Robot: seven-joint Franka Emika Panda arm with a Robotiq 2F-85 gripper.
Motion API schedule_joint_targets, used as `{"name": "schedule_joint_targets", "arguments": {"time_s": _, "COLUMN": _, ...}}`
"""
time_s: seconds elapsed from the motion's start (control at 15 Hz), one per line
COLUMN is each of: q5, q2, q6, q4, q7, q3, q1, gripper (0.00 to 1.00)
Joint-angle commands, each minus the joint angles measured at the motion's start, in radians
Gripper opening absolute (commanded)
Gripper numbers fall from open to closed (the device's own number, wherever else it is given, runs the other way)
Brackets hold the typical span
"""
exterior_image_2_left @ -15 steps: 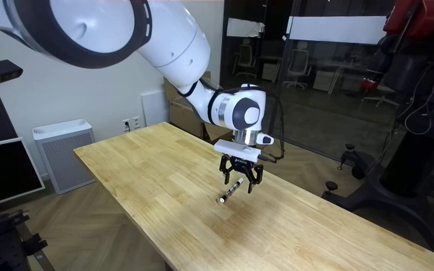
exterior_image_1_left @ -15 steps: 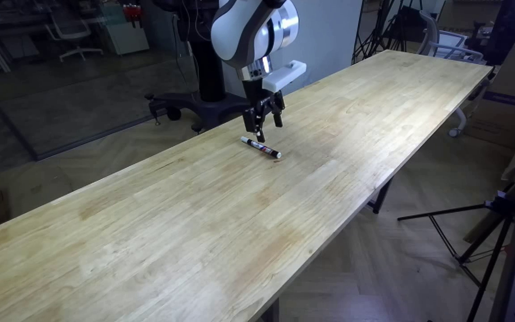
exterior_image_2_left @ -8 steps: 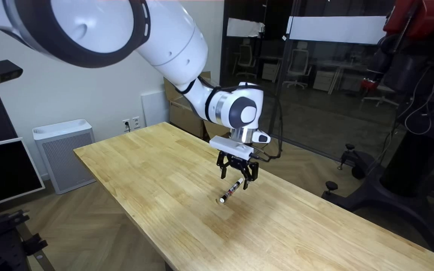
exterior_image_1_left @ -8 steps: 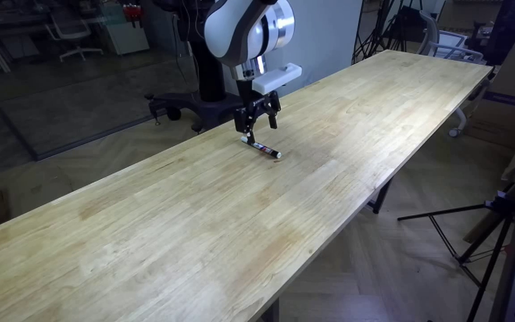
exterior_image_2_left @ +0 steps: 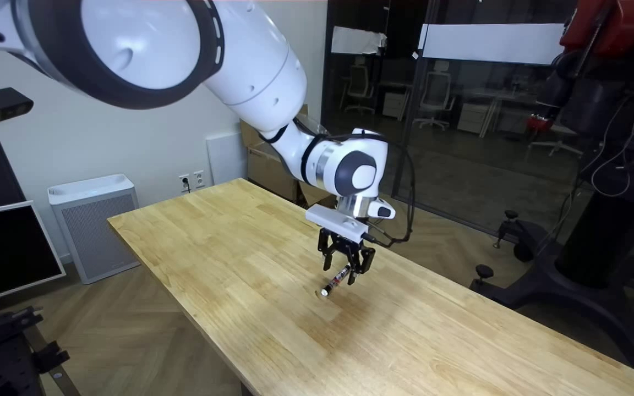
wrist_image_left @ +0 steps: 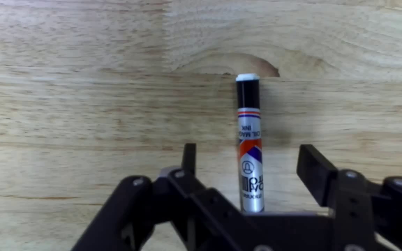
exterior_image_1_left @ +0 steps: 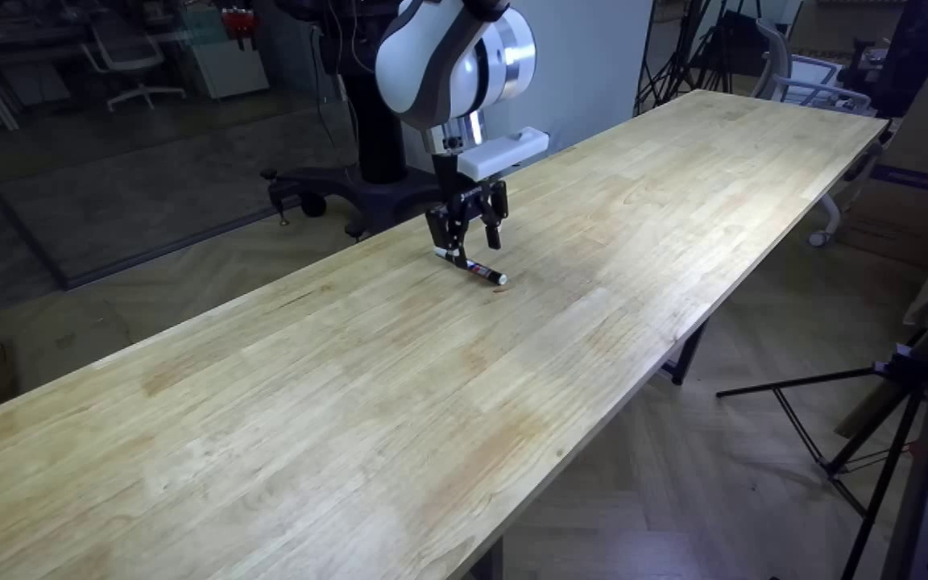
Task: Move the marker forwards
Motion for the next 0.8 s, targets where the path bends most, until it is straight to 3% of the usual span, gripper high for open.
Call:
{"name": "schedule_joint_targets", "arguments": {"time_s": 0.0, "q5": 0.013, "q2": 0.034, "q6": -0.022, "q4": 0.051, "q7": 0.031, "q3": 0.004, "q1": -0.011, "gripper": 0.47}}
{"name": "schedule_joint_targets", "arguments": {"time_s": 0.4, "q5": 0.020, "q2": 0.035, "q6": -0.018, "q4": 0.049, "q7": 0.033, "q3": 0.002, "q1": -0.014, "gripper": 0.05}}
{"name": "schedule_joint_targets", "arguments": {"time_s": 0.53, "q5": 0.020, "q2": 0.035, "q6": -0.019, "q4": 0.050, "q7": 0.034, "q3": 0.002, "q1": -0.014, "gripper": 0.00}}
{"name": "schedule_joint_targets", "arguments": {"time_s": 0.73, "q5": 0.021, "q2": 0.039, "q6": -0.024, "q4": 0.049, "q7": 0.035, "q3": 0.001, "q1": -0.015, "gripper": 0.04}}
